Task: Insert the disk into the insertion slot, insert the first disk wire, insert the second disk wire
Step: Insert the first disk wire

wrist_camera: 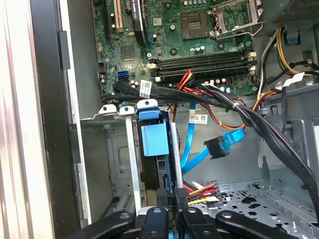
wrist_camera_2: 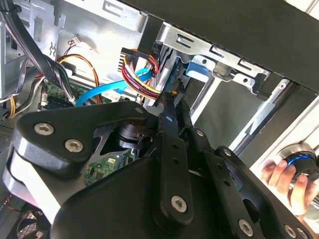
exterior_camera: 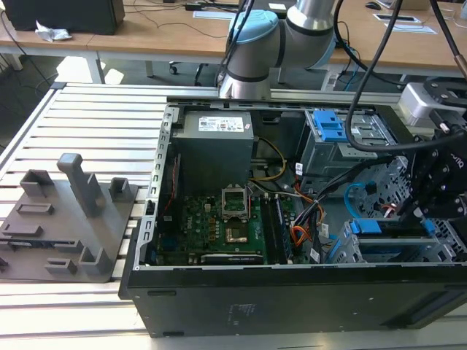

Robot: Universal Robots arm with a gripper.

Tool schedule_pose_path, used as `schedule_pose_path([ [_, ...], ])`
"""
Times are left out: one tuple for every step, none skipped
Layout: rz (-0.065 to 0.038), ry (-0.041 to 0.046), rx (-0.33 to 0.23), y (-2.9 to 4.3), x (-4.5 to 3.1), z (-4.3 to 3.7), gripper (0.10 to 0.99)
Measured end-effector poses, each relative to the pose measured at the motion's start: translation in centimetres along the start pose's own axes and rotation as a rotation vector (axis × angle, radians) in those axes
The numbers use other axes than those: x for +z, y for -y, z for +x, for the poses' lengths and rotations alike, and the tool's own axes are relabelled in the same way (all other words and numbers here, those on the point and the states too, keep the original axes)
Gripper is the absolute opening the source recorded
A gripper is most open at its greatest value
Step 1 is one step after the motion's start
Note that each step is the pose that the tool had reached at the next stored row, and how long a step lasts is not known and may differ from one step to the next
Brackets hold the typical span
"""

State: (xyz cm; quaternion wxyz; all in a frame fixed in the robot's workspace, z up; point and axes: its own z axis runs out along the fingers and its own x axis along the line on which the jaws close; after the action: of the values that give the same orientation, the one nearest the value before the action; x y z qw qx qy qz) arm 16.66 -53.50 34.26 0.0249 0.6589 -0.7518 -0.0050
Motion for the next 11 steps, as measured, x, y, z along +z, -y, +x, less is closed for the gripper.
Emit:
schedule_pose_path([
  [0.0, -0.0002, 0.0, 0.0, 0.04, 0.01, 0.176],
  [0.0, -0.0001, 0.0, 0.01, 0.08, 0.01, 0.176],
  [0.0, 0.0004, 0.0, 0.01, 0.14, 0.01, 0.176],
  [0.0, 0.0014, 0.0, 0.02, 0.18, 0.01, 0.176],
  [0.0, 0.002, 0.0, 0.03, 0.19, 0.0, 0.176],
  [0.0, 0.0022, 0.0, 0.06, 0.19, -0.02, 0.176],
  [0.0, 0.0023, -0.001, 0.08, 0.2, -0.02, 0.176],
  [0.0, 0.0023, -0.001, 0.1, 0.2, -0.02, 0.176],
  [0.0, 0.0023, -0.002, 0.12, 0.19, -0.03, 0.176],
  [0.0, 0.0023, -0.002, 0.14, 0.19, -0.03, 0.176],
  [0.0, 0.0027, -0.003, 0.15, 0.19, -0.03, 0.176],
])
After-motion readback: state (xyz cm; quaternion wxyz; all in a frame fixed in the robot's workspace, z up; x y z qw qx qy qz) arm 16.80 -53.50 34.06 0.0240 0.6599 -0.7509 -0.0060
